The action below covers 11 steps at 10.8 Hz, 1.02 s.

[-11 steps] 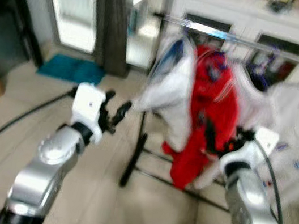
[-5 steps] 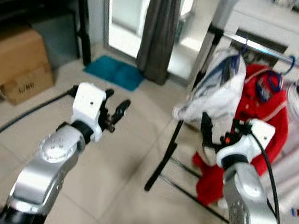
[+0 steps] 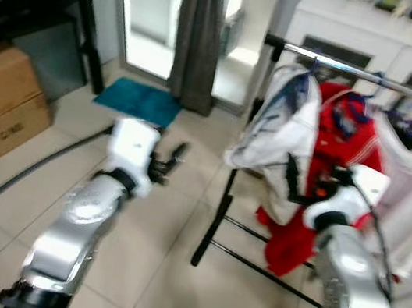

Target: Hang hanger

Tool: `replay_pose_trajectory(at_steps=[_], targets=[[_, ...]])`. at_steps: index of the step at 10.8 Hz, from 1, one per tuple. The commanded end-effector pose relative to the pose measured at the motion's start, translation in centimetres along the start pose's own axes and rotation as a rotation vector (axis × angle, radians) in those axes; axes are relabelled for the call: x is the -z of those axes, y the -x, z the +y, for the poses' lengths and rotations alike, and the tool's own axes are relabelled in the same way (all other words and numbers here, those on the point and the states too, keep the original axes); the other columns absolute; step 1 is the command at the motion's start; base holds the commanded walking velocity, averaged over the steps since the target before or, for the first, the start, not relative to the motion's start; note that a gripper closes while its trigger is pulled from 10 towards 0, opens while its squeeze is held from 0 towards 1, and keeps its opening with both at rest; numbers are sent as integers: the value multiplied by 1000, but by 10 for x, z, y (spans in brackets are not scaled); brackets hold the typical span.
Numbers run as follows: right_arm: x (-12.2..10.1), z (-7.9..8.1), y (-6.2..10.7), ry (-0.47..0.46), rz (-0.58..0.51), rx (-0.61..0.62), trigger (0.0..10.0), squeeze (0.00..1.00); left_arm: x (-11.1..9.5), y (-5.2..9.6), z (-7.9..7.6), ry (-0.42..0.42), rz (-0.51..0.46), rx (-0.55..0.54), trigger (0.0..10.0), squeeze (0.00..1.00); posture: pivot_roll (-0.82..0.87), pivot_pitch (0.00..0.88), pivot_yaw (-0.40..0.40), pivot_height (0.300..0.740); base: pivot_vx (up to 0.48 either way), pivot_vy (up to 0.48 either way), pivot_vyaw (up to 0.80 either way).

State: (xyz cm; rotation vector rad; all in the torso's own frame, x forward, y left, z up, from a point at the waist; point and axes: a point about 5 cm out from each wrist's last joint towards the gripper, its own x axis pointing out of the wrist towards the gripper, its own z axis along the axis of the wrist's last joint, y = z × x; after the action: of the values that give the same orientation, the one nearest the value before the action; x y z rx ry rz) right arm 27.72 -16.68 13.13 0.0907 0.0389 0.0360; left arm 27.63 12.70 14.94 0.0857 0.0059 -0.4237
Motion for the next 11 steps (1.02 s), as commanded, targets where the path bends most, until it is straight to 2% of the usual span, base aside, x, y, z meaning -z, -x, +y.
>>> replay_pose_trajectory(at_steps=[1,11], targets=[[-4,7,-3,-4,-18,-14,10000,0,1,2,9,-24,14,-22,10000,0,50,0,-33,740,319,0,0],[-10,8,-9,-2,-43,-29,10000,0,1,-1,9,-28,18,-17,10000,0,58,0,-41,740,316,0,0]])
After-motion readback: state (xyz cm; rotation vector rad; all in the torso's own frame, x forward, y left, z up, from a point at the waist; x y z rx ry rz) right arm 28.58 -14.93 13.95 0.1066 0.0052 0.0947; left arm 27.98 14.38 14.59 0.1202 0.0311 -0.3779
